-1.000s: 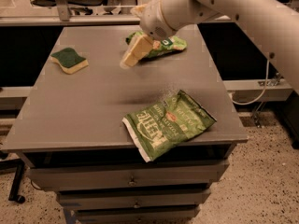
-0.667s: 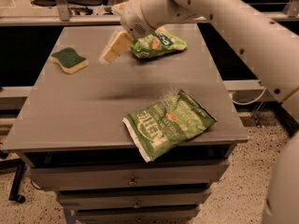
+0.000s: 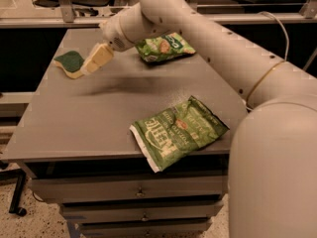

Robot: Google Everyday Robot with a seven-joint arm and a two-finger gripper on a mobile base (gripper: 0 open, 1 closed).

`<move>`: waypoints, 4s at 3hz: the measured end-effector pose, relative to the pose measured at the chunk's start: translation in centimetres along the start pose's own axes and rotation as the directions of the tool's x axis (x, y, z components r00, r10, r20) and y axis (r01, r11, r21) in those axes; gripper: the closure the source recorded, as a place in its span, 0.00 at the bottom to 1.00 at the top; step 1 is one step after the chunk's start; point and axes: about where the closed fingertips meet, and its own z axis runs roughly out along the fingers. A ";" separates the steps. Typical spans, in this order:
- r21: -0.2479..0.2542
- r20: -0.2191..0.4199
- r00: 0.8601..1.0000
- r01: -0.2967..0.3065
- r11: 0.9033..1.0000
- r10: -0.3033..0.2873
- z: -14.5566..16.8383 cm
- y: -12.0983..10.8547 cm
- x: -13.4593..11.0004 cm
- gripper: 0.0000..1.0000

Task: Move sponge near green jalapeno chip bag

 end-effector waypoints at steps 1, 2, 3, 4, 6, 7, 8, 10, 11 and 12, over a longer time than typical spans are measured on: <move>-0.010 -0.001 0.999 -0.050 0.999 0.050 2.9 -0.3 0.6 0.00; -0.021 0.006 0.997 -0.083 0.996 0.083 4.8 -0.2 0.6 0.00; -0.040 0.009 0.994 -0.111 0.993 0.111 6.4 0.4 0.6 0.00; -0.053 0.003 0.991 -0.137 0.989 0.137 7.6 0.9 1.0 0.00; -0.071 -0.004 0.984 -0.176 0.982 0.177 9.2 1.9 1.7 0.18; -0.067 -0.003 0.983 -0.184 0.981 0.184 9.3 2.0 1.8 0.42; -0.063 0.001 0.982 -0.188 0.980 0.188 9.2 2.1 1.8 0.64; -0.041 0.018 0.982 -0.188 0.981 0.188 8.4 1.6 1.7 1.00; -0.023 0.040 0.985 -0.167 0.986 0.167 7.4 0.8 0.9 1.00; -0.018 0.067 0.988 -0.139 0.990 0.140 6.5 0.5 -0.3 1.00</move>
Offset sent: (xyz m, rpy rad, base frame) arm 0.0207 0.0491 -0.0365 0.0439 0.1136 -0.0396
